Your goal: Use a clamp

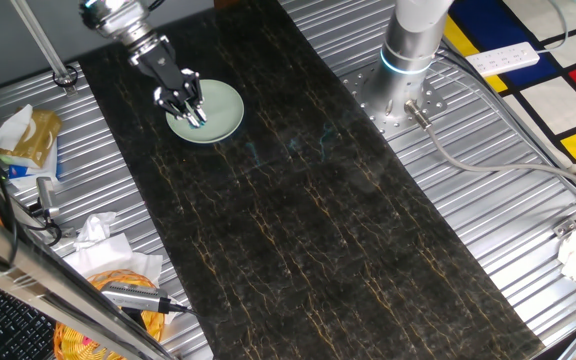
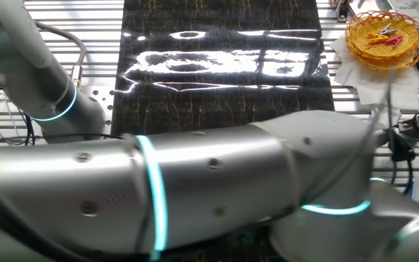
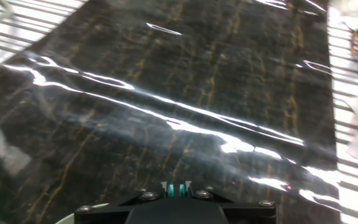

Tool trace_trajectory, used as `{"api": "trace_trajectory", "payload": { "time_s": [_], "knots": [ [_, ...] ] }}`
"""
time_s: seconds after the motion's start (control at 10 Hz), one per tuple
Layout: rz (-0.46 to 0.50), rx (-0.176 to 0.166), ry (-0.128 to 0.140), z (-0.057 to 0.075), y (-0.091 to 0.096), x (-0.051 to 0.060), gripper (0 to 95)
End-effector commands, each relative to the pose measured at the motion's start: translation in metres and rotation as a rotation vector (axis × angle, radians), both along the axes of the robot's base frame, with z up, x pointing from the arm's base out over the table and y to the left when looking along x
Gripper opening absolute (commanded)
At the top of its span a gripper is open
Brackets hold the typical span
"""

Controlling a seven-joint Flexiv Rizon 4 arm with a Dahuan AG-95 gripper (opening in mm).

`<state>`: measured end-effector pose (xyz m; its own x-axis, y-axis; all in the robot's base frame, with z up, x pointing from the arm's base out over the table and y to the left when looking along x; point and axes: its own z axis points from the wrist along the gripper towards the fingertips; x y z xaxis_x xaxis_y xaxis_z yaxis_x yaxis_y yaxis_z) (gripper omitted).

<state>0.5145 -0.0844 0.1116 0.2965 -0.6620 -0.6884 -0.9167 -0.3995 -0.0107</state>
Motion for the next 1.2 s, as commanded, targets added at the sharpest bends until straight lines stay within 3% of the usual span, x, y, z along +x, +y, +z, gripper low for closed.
{"api": "trace_trajectory", "payload": {
  "time_s": [0.1, 0.3, 0.6, 1.2],
  "knots": [
    [0.059, -0.012, 0.046, 0.0008, 0.0001, -0.0002, 0.0],
    [0.084, -0.008, 0.068, 0.0012, 0.0001, -0.0004, 0.0],
    [0.102, -0.053, 0.091, 0.0008, 0.0008, -0.0017, 0.0],
    [0.183, -0.05, 0.169, -0.0014, 0.0005, -0.0059, 0.0]
  ]
}}
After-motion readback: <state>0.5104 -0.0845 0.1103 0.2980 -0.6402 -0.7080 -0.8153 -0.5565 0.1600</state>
